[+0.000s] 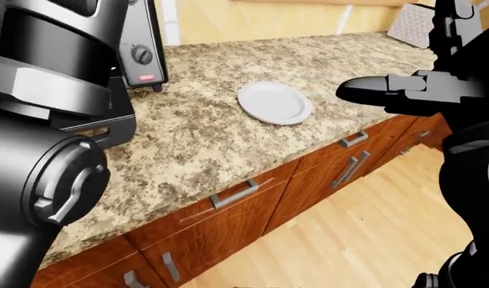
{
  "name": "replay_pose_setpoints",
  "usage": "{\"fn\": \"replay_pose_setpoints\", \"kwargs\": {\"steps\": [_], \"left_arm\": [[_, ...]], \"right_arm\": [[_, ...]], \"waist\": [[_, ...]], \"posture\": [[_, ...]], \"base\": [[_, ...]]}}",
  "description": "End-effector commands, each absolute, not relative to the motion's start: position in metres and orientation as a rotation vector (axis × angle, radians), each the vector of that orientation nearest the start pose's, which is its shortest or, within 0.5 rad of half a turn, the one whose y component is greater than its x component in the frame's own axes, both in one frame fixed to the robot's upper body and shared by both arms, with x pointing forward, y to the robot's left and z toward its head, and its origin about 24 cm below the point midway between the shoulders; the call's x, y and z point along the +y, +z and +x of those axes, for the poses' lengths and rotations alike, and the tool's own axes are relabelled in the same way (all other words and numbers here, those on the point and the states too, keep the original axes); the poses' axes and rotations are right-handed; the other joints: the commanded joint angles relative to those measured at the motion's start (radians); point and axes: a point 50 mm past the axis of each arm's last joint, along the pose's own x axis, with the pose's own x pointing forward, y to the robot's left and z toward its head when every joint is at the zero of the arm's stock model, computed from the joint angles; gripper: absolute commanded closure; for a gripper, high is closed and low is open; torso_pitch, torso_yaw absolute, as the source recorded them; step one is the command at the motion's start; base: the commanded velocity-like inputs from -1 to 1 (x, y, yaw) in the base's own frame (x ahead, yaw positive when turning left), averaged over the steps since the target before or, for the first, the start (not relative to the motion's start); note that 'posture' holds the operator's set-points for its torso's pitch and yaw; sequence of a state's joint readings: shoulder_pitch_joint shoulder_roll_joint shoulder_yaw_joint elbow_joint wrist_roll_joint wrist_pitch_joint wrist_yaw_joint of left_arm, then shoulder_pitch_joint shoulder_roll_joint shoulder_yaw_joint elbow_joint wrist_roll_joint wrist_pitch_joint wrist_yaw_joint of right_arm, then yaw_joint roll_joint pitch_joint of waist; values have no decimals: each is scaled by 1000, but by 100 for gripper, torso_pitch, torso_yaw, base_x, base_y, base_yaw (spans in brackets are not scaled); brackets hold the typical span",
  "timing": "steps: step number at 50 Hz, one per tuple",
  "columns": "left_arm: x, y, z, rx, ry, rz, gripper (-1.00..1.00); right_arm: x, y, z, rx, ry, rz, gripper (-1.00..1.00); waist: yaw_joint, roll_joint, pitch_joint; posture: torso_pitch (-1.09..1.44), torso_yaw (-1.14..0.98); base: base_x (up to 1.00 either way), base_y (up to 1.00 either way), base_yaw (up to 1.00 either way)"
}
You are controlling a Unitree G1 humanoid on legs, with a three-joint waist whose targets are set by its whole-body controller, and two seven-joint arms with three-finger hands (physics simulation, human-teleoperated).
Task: Pick the bread from the rack and place it on the plate on the counter.
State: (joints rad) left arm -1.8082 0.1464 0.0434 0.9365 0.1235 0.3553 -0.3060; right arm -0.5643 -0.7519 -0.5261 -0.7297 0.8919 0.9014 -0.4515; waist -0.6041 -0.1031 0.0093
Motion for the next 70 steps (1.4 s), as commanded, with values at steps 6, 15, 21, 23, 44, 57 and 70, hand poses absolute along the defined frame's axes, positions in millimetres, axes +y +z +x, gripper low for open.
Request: {"fn": "replay_pose_setpoints", "kwargs": {"steps": [6, 15, 21, 23, 44, 57, 70], "left_arm": [[31, 449, 359, -543, -425, 393, 100], [31, 442, 364, -535, -425, 389, 100], [34, 433, 371, -508, -418, 386, 100], [35, 428, 374, -499, -414, 387, 100], [42, 399, 392, -440, -389, 371, 100], [47, 381, 402, -408, -369, 353, 100], [60, 366, 410, -382, -307, 334, 100]], "right_arm": [[-242, 335, 206, -594, -230, -57, -100], [-242, 335, 208, -595, -231, -54, -100], [-240, 336, 209, -596, -225, -54, -100], [-240, 336, 208, -597, -222, -55, -100], [-240, 333, 207, -589, -222, -56, -100], [-241, 332, 207, -588, -224, -57, -100], [-238, 333, 210, -589, -217, -55, -100]], "waist": [[-25, -1, -28], [-61, -1, -31], [-85, 0, -32], [-94, 1, -33], [-175, 2, -38], [-226, 1, -38], [-276, 0, -40]], "posture": [[0, -69], [0, -74], [0, -77], [0, -78], [0, -88], [0, -95], [0, -101]], "base": [[0, 0, 0], [0, 0, 0], [0, 0, 0], [0, 0, 0], [0, 0, 0], [0, 0, 0], [0, 0, 0]]}}
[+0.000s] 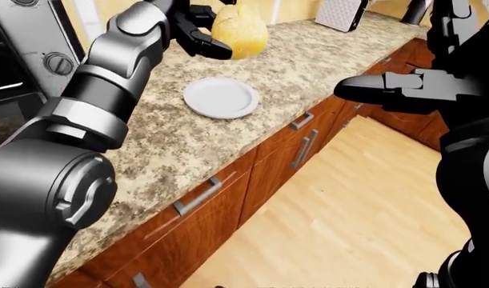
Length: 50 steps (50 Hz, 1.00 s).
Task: Pick the bread from the rack and place it on the plate on the counter.
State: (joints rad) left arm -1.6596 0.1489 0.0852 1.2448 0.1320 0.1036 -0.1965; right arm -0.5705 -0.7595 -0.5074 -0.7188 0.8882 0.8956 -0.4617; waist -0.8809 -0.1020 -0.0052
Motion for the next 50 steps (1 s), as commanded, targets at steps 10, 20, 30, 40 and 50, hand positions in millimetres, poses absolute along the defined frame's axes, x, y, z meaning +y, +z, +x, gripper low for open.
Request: {"fn": "replay_pose_setpoints", "kwargs": {"steps": [10, 20, 30, 40, 50], "left_arm": [[73, 342, 419, -344, -245, 329, 100], [87, 329, 424, -331, -165, 318, 100], [104, 316, 428, -314, -71, 313, 100], [121, 301, 431, -276, 1, 305, 100], [132, 297, 432, -255, 52, 299, 100]], "right_arm": [[-238, 333, 210, -588, -218, -54, -100], [-239, 330, 209, -584, -221, -57, -100], [-238, 329, 209, -581, -221, -58, -100], [-237, 328, 210, -578, -221, -58, -100], [-238, 330, 210, -581, -218, -59, -100]], "waist": [[-40, 2, -29], [-81, 3, -29], [-118, 7, -30], [-135, 12, -31], [-142, 15, -31]], "posture": [[0, -106], [0, -111], [0, -114], [0, -114], [0, -114]], "base": [[0, 0, 0], [0, 0, 0], [0, 0, 0], [0, 0, 0], [0, 0, 0]]}}
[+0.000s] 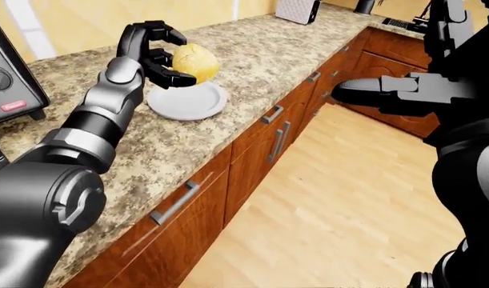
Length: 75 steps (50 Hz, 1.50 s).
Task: Pick the bread from the rack and place it on the plate on the counter.
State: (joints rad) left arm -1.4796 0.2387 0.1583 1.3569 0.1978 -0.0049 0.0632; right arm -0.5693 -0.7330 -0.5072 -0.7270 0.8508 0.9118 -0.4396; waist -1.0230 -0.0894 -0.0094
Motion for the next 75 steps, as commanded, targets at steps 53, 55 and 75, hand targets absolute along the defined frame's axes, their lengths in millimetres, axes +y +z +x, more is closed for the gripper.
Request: {"fn": "replay_pose_setpoints", "kwargs": {"steps": [53, 55, 75], "left_arm": [[166, 266, 434, -169, 172, 275, 100], [166, 267, 434, -170, 170, 272, 100], [168, 278, 433, -189, 184, 281, 100]], "right_arm": [[-237, 331, 212, -577, -222, -68, -100], [-237, 332, 212, -578, -221, -67, -100], [-238, 328, 212, -573, -224, -67, -100]], "waist": [[-8, 9, -13], [-7, 9, -9], [-4, 12, 25]], "posture": [[4, -114], [5, -114], [9, -114]], "base": [[0, 0, 0], [0, 0, 0], [0, 0, 0]]}}
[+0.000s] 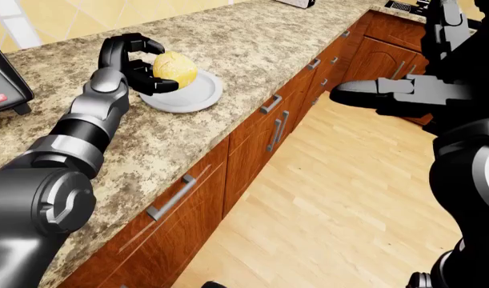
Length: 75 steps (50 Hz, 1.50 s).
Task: Pick the bread from the rack and place it on the plate on the counter.
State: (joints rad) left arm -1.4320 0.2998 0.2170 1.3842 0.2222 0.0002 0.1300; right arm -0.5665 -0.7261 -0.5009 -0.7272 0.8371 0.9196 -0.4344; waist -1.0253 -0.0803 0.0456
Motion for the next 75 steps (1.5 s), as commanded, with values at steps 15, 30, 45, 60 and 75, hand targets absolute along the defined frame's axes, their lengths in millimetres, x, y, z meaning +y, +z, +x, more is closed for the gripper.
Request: {"fn": "replay_pose_setpoints", "kwargs": {"steps": [15, 30, 45, 60, 75], "left_arm": [[169, 278, 433, -183, 187, 288, -2], [169, 275, 433, -171, 182, 294, -100], [170, 289, 432, -206, 186, 289, -100], [162, 328, 427, -296, 155, 324, -100], [154, 379, 414, -430, 153, 391, -100]], "right_arm": [[-236, 331, 214, -577, -221, -65, -100], [-238, 331, 211, -576, -225, -69, -100], [-238, 329, 210, -574, -227, -68, -100], [-236, 332, 214, -579, -217, -63, -100], [-234, 327, 213, -574, -216, -61, -100]], "waist": [[-2, 3, -32], [0, 1, -31], [1, 0, -30], [2, 0, -31], [2, 1, -27]], "posture": [[9, -114], [9, -114], [9, -114], [9, -114], [9, -114]], "base": [[0, 0, 0], [0, 0, 0], [0, 0, 0], [0, 0, 0], [0, 0, 0]]}}
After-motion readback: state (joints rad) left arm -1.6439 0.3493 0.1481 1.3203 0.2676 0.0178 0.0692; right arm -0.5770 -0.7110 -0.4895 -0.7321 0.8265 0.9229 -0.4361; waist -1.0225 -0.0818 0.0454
